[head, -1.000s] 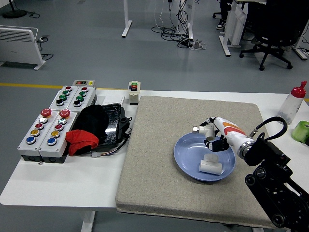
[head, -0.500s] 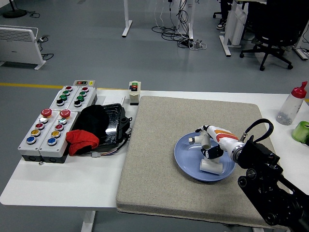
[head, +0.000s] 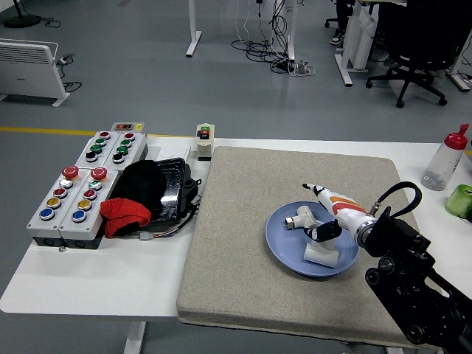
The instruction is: Pick pipe place plate twice
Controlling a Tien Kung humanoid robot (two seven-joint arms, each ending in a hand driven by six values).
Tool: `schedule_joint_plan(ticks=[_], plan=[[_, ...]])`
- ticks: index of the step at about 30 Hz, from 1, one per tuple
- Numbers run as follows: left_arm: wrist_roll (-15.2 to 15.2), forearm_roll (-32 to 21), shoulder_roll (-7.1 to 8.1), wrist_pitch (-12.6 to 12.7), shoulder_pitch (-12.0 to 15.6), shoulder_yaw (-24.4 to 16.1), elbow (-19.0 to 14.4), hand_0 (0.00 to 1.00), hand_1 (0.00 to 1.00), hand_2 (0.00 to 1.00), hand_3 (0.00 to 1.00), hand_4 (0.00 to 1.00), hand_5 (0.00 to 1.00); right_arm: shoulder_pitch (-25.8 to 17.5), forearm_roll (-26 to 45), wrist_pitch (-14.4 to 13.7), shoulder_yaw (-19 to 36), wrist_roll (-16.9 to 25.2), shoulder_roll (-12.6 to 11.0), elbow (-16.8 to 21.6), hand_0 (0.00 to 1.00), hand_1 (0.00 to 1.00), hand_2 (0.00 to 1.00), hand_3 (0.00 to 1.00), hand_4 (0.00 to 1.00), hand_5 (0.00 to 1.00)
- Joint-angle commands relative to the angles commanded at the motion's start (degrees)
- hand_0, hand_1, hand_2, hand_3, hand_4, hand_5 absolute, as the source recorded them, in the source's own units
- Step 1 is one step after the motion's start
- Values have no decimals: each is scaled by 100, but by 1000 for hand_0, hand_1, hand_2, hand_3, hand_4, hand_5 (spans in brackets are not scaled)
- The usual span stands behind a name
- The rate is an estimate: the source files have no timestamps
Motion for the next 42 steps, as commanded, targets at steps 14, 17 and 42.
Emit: schedule_joint_plan(ticks=[14,17,42], plan=[[6,36,5,6,31,-78,3,692,669,682,612,250,998,-389,1980,-939,1893,525,-262,1211,968,908,998,992,746,338],[5,27,6,7,48,-67,5,692,669,683,611,249,998,-528,2725,-1098,2322,691,-379,1443,949,891,998,980,744,360],[10,-36,-7,2,83,86,9,691,668,682,611,248,998,-1578,7166,-615,3605,635,-810,1453,880,828,918,855,629,598]])
